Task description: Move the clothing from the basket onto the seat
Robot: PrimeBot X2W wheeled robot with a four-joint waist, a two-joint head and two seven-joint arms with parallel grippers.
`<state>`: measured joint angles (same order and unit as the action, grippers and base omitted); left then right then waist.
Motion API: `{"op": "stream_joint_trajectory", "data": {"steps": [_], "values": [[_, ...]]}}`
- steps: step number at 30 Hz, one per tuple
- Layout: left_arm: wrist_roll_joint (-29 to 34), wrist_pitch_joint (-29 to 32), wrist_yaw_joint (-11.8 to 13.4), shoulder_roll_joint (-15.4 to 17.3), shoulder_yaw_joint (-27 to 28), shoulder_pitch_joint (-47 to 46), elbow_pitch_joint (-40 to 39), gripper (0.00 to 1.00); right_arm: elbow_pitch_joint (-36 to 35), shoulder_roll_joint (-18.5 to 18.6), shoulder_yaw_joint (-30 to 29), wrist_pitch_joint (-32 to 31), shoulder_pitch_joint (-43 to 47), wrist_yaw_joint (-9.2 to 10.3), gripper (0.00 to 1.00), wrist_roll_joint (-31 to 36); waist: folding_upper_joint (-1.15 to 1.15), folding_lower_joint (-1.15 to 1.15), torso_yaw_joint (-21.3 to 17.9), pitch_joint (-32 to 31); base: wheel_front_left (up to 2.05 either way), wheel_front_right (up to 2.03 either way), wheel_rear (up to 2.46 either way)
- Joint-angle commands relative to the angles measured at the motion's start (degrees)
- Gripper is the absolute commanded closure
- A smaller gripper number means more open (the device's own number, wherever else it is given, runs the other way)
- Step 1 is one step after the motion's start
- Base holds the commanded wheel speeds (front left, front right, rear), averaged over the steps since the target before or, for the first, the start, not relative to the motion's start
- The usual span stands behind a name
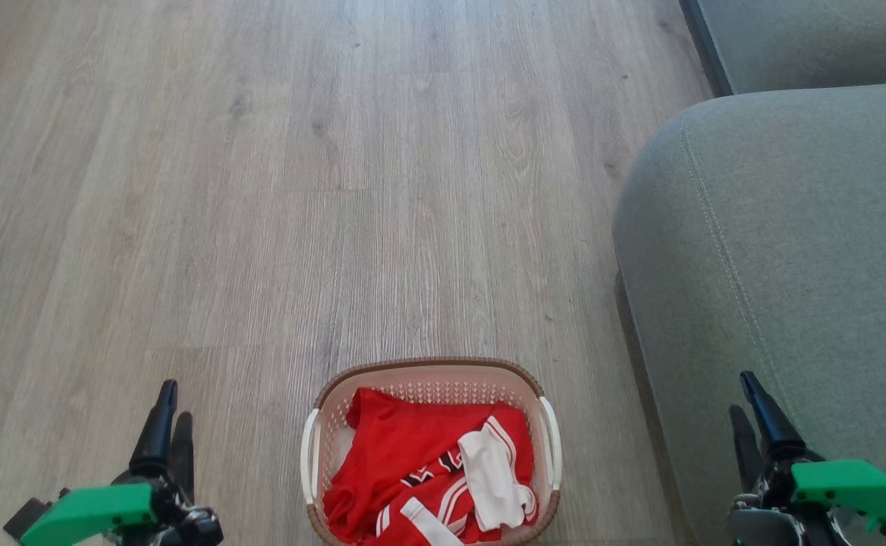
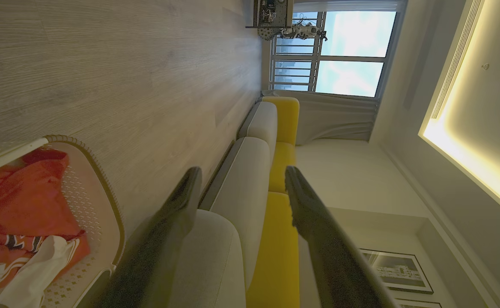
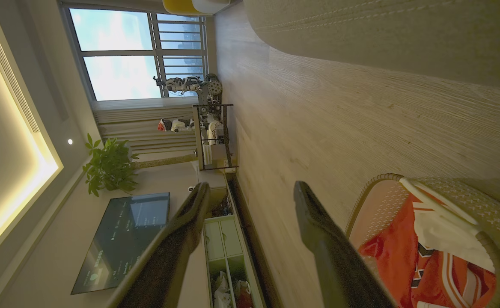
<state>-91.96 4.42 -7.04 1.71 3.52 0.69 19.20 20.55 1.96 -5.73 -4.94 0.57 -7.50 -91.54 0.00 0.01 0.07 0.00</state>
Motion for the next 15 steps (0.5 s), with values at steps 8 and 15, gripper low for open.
{"op": "stream_joint_trajectory", "data": {"steps": [8,15], "values": [[2.60,-1.62,0.43,0.62,-0.32,-1.63,-3.74,0.00,-3.21,0.17,0.75,1.93,-2.06,0.00,0.00,2.66,0.00,0.00,0.12,-0.11,0.00,0.00,0.00],[5.90,-2.62,1.01,0.65,-0.57,-1.51,-5.75,0.00,-4.76,0.21,0.88,2.95,-2.06,0.00,0.00,6.21,0.00,0.00,0.20,-0.15,0.00,0.00,0.00]]}}
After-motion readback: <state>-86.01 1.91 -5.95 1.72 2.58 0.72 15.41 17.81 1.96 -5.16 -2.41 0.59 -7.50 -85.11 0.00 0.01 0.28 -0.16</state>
